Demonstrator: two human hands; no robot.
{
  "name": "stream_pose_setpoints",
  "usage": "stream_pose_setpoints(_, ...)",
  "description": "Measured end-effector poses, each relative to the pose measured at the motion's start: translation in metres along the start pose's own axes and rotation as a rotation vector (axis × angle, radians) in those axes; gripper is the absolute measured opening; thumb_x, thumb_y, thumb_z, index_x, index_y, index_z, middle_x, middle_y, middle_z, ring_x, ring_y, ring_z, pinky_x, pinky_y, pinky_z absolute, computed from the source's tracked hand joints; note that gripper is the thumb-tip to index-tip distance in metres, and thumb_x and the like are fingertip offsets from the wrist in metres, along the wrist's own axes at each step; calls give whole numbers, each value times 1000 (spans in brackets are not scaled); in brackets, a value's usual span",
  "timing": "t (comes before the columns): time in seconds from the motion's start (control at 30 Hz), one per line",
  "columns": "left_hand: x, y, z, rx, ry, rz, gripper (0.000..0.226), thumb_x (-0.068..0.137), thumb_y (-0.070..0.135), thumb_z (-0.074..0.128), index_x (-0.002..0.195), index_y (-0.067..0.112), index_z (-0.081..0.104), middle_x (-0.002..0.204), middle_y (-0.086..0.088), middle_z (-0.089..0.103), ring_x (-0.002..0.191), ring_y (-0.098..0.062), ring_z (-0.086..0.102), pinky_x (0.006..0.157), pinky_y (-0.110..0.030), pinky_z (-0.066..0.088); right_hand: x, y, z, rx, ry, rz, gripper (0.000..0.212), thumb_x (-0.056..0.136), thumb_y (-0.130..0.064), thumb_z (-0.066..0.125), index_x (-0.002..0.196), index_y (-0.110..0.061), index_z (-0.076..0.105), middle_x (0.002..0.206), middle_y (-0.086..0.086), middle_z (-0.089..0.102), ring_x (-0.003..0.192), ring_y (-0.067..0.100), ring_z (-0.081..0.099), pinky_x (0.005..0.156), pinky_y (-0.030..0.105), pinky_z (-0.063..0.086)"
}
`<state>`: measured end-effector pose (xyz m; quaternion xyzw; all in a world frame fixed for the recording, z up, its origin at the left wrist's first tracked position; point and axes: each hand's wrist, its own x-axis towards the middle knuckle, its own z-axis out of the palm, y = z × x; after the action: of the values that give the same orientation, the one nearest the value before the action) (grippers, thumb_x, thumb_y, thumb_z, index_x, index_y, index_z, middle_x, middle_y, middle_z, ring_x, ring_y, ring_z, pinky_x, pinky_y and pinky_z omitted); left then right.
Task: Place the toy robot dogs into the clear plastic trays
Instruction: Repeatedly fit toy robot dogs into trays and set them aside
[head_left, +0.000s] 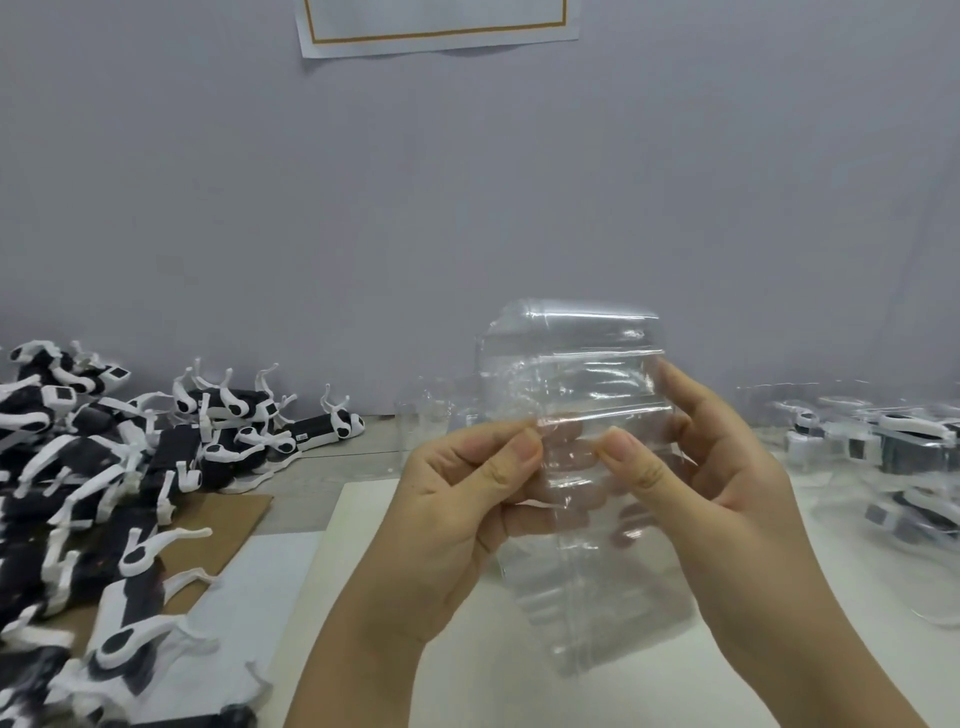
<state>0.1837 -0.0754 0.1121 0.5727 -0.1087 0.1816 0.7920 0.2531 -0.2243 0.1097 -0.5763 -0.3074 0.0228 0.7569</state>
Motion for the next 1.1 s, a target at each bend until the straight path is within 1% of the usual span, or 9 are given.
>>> stream_pose_setpoints(0.17, 1, 0, 9, 168, 118, 112, 19, 79, 28, 66, 90, 24, 80, 89, -5, 77, 73, -26, 75, 62, -26, 58, 1, -1, -2, -19, 16, -13, 57, 54, -47, 76, 108, -54, 62, 79, -20, 64, 72, 7, 69, 49, 22, 53)
stream_pose_setpoints(0.33, 3, 1, 15, 191, 210, 149, 13, 75, 11, 72, 78, 19, 81, 77, -7, 76, 64, -21, 73, 57, -26, 57, 0, -4, -3, -27, 37, -32, 50, 54, -55, 79, 101, -63, 63, 84, -20, 63, 76, 10, 69, 49, 21, 52)
stream_pose_setpoints(0.43, 3, 3, 19, 190, 260, 160, 9, 71, 11, 74, 73, 17, 80, 70, -7, 74, 56, -18, 69, 54, -25, 56, 0, -9, -3, -42, 43, -48, 53, 54, -62, 85, 102, -64, 63, 85, -20, 63, 78, 11, 69, 50, 21, 53)
stream_pose_setpoints(0.5, 2, 5, 21, 198, 288, 173, 7, 67, 9, 83, 71, 13, 79, 64, -7, 71, 53, -17, 66, 52, -24, 55, 0, -10, -3, -56, 54, -54, 54, 54, -56, 87, 102, -64, 63, 86, -19, 64, 80, 13, 69, 51, 21, 53)
stream_pose_setpoints(0.6, 2, 5, 23, 183, 336, 190, 13, 60, 14, 78, 68, 4, 75, 60, -9, 69, 50, -18, 64, 49, -24, 52, -1, -10, -3, -73, 58, -57, 57, 51, -59, 81, 104, -65, 61, 87, -19, 63, 83, 14, 69, 52, 23, 54)
stream_pose_setpoints(0.73, 3, 7, 20, 206, 297, 165, 10, 67, 14, 84, 73, 10, 76, 64, -6, 70, 53, -20, 67, 51, -25, 54, -1, -9, -2, -53, 89, -37, 49, 56, -60, 82, 101, -64, 62, 85, -20, 62, 88, 19, 68, 51, 23, 54)
stream_pose_setpoints(0.77, 3, 8, 20, 200, 269, 150, 4, 71, 14, 79, 74, 14, 77, 66, -5, 71, 54, -20, 68, 52, -25, 55, -1, -9, -2, -50, 89, -34, 48, 58, -59, 84, 101, -63, 63, 85, -20, 62, 89, 20, 68, 51, 23, 54)
stream_pose_setpoints(0.87, 3, 10, 20, 160, 249, 121, 8, 74, 16, 70, 74, 18, 78, 68, -4, 71, 53, -20, 68, 52, -25, 55, -2, -8, 0, -53, 91, -30, 53, 58, -55, 88, 104, -60, 63, 89, -14, 63, 90, 22, 68, 51, 23, 54)
stream_pose_setpoints(1.1, -1, 14, 19, 266, 222, 140, 21, 74, 11, 73, 90, 24, 74, 80, -11, 75, 59, -26, 71, 50, -26, 55, -5, -10, -1, -97, 57, -28, 65, 55, -58, 74, 118, -54, 57, 91, -11, 63, 85, 15, 68, 51, 23, 53)
